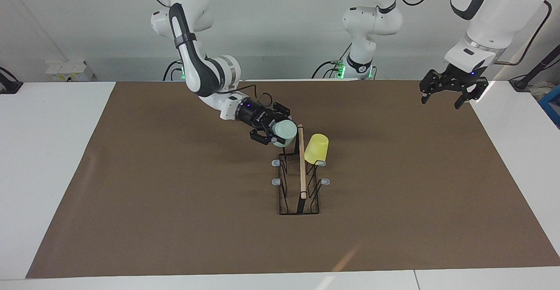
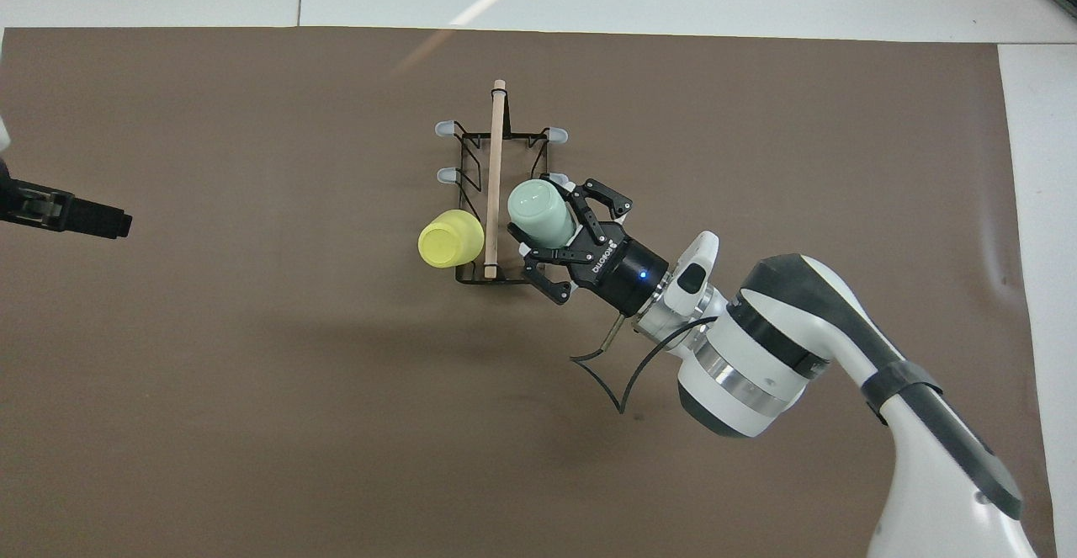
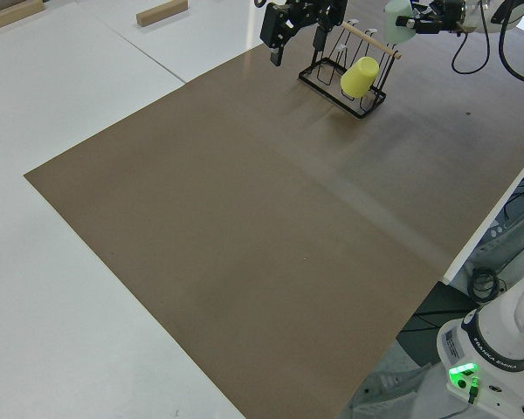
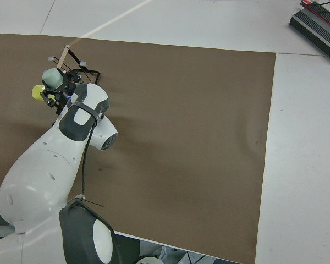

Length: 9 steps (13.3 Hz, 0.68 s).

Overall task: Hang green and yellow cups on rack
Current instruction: 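Lower the green cup onto the rack peg with the right gripper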

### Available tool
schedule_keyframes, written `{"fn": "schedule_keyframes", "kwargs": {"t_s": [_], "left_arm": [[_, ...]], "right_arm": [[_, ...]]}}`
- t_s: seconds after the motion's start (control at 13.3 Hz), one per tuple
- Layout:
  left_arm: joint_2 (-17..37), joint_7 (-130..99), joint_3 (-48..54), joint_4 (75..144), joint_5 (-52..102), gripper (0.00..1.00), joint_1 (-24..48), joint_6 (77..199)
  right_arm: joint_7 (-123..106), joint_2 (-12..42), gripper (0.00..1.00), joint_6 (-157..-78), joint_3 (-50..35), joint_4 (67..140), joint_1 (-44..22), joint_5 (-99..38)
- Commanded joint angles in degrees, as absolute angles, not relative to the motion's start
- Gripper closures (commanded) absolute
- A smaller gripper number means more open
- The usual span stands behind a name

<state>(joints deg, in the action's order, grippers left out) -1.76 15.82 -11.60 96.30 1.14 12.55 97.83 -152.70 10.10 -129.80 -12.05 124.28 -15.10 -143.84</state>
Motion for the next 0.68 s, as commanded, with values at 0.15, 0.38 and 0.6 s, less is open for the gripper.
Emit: {"fn": "schedule_keyframes", "kwargs": {"t_s": [0.15, 0.38, 0.6], "left_arm": [[-2.8, 14.9, -12.0, 97.0, 0.1, 0.0, 13.3, 96.9], [-2.8, 14.9, -12.0, 97.0, 0.1, 0.0, 13.3, 96.9], [-2.8, 14.9, -12.0, 97.0, 0.1, 0.0, 13.3, 96.9]], "right_arm": [[-152.6, 11.6, 1.0, -131.0, -12.4, 122.3, -12.5, -139.1], [-152.4, 11.9, 1.0, -130.5, -12.5, 123.1, -12.5, -139.4], [-152.5, 12.0, 1.0, -130.2, -12.6, 124.3, -14.5, -145.6]]}}
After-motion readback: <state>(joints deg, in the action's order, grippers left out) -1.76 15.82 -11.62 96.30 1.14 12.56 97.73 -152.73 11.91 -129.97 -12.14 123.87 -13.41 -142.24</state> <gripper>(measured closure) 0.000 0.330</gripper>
